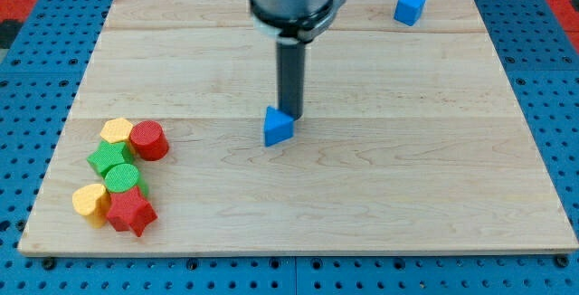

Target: Push the blue triangle into the red circle

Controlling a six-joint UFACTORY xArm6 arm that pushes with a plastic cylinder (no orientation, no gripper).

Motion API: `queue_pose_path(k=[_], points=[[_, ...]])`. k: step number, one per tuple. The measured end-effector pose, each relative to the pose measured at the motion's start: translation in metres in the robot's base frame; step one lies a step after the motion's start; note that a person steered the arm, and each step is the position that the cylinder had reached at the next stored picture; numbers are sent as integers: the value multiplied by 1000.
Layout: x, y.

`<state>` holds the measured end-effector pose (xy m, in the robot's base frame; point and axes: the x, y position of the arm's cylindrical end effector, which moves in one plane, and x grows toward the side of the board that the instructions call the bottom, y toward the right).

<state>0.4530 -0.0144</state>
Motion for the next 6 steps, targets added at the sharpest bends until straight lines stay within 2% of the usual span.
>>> queue_pose_path(k=[1, 2, 3, 6], points=[[7, 34], [22, 2], [37, -61], [31, -124]])
